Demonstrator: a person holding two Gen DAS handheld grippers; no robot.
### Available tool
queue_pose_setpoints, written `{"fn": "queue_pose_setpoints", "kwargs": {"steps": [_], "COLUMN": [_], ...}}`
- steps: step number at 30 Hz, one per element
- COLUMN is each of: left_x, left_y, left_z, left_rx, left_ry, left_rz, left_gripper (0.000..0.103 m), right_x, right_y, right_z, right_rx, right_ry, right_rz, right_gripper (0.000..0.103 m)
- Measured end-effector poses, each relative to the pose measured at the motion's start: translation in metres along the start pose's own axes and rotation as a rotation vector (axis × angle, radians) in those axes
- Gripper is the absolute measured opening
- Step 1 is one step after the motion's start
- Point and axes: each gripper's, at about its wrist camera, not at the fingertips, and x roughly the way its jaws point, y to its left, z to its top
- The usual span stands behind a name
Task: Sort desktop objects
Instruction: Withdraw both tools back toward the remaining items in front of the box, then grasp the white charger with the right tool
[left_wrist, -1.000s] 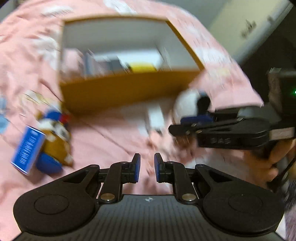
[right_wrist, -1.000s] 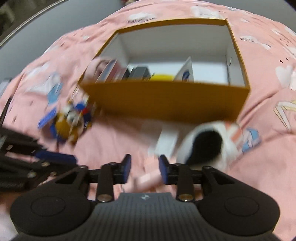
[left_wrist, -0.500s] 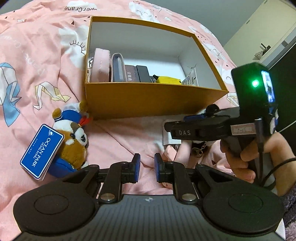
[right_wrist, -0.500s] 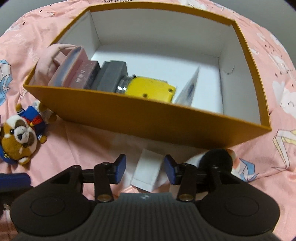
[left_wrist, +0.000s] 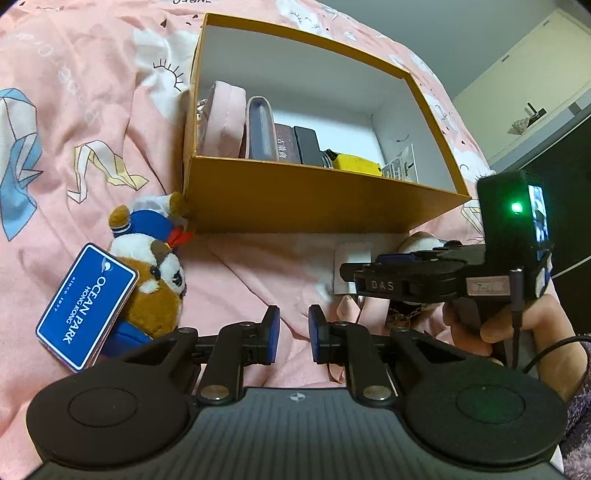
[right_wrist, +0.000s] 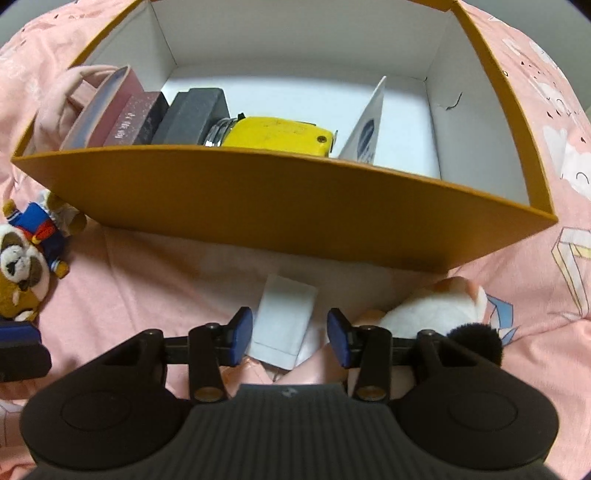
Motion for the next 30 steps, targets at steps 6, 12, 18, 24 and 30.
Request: {"fn": "queue_pose_setpoints", "kwargs": {"steps": [6,12,18,24,30], "left_x": [-0.003,-0.003,-0.007,0.008,0.011], "left_y": [0.005,0.006,0.009,0.006,0.008], "left_z": [0.000,0.008,0.016,0.004,0.001], "left_rx": [-0.024,-0.040,-0.043,-0.024,-0.023], "left_ry": [-0.009,-0.008,-0.056,-0.023,-0.019], "left_rz": [-0.004,0.001,0.059,0.090,0.083], "left_gripper": [0.018,0.018,0.018,0.018,0.018], "right_x": [0.015,0.000,-0.002,0.014,0.003], "right_y": [0.012,-0.006,0.000,0.023,0.025], "right_z": [-0.002,-0.002,-0.005,-0.012,-0.029], "right_rx": [-0.064,0.040,0.073,0.010,-0.039], "right_ry": [0.065,0.063,0.063,0.054,0.029], "right_rz": [-0.011,0.157,0.408,0.372,0.366], "right_gripper": [0.042,0.035,0.034,0.036,0.043]}}
